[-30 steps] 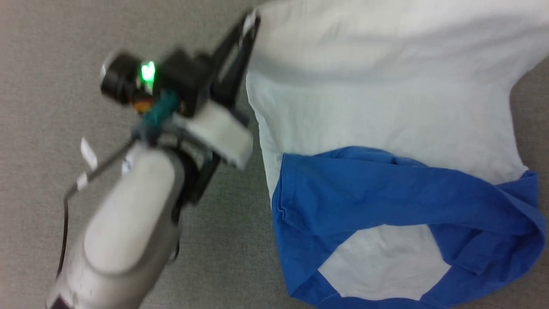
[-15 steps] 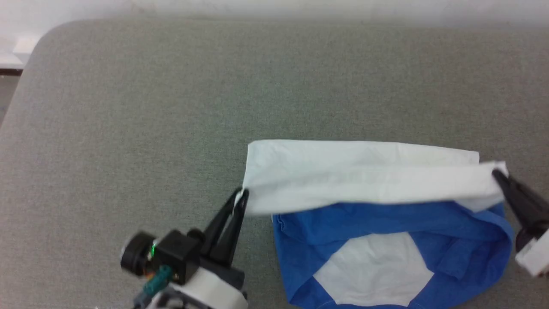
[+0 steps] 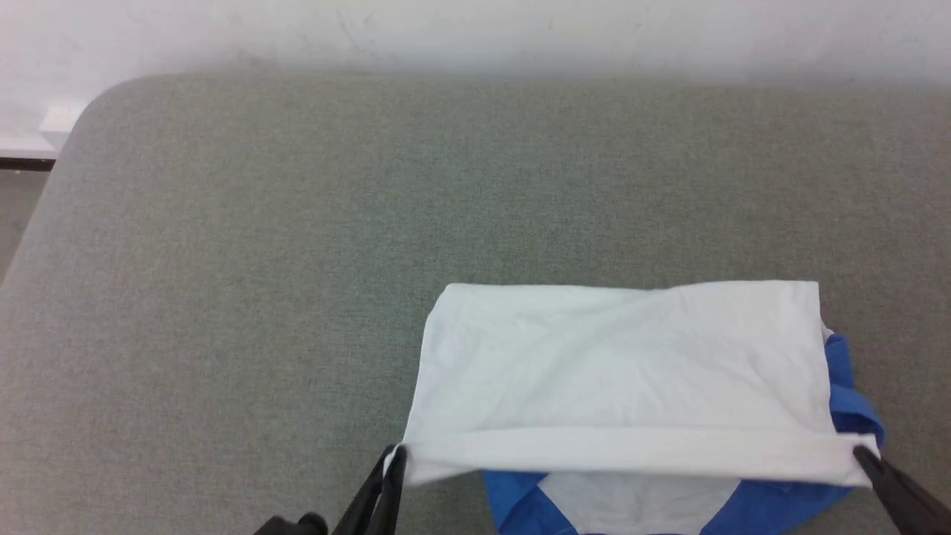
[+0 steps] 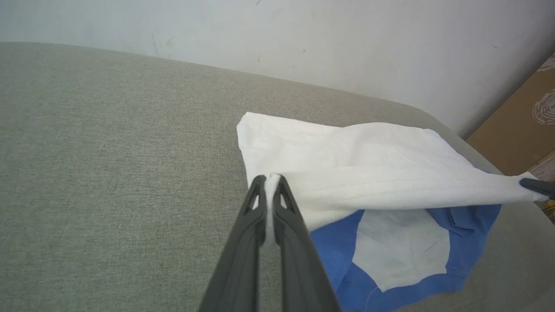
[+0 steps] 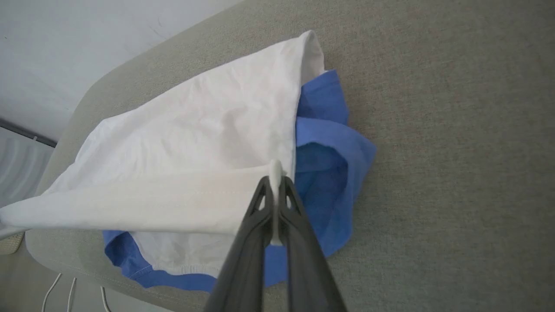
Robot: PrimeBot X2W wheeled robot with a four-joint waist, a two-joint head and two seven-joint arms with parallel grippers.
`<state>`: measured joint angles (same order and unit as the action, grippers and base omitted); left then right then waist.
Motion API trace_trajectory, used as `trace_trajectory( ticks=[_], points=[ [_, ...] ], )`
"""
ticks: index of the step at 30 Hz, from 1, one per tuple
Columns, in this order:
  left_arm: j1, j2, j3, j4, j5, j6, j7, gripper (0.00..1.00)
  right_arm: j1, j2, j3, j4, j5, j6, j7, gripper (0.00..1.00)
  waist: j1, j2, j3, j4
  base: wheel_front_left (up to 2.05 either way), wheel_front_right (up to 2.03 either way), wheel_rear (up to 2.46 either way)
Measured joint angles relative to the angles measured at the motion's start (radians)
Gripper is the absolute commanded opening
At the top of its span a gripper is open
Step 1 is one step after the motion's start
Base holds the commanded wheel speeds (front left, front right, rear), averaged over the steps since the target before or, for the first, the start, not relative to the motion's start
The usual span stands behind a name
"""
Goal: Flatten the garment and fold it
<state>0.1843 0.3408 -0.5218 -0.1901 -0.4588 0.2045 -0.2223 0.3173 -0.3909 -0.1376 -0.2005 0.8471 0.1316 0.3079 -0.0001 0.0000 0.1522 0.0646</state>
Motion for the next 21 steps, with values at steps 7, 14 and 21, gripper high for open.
trace_trajectory(
  ticks=[7,14,21],
  points=[
    [0.063,0.043,-0.037,-0.003,-0.024,-0.036,0.030,0.00,0.094,0.021,-0.023,-0.018,-0.005,0.000,0.008,0.00,0.0000,0.0000,-0.040,-0.005,0.00,0.00,0.00],
    [0.032,0.035,-0.111,0.115,-0.012,-0.093,0.063,0.00,0.100,0.032,0.025,0.000,-0.070,0.000,0.008,0.00,0.0000,0.0000,-0.071,-0.013,0.00,0.00,0.00],
    [-0.047,0.001,-0.122,0.287,-0.015,-0.123,0.074,0.00,0.054,0.025,0.083,0.086,-0.114,0.000,-0.002,0.00,0.0002,-0.0001,-0.072,-0.007,0.00,0.00,0.00]
  ],
)
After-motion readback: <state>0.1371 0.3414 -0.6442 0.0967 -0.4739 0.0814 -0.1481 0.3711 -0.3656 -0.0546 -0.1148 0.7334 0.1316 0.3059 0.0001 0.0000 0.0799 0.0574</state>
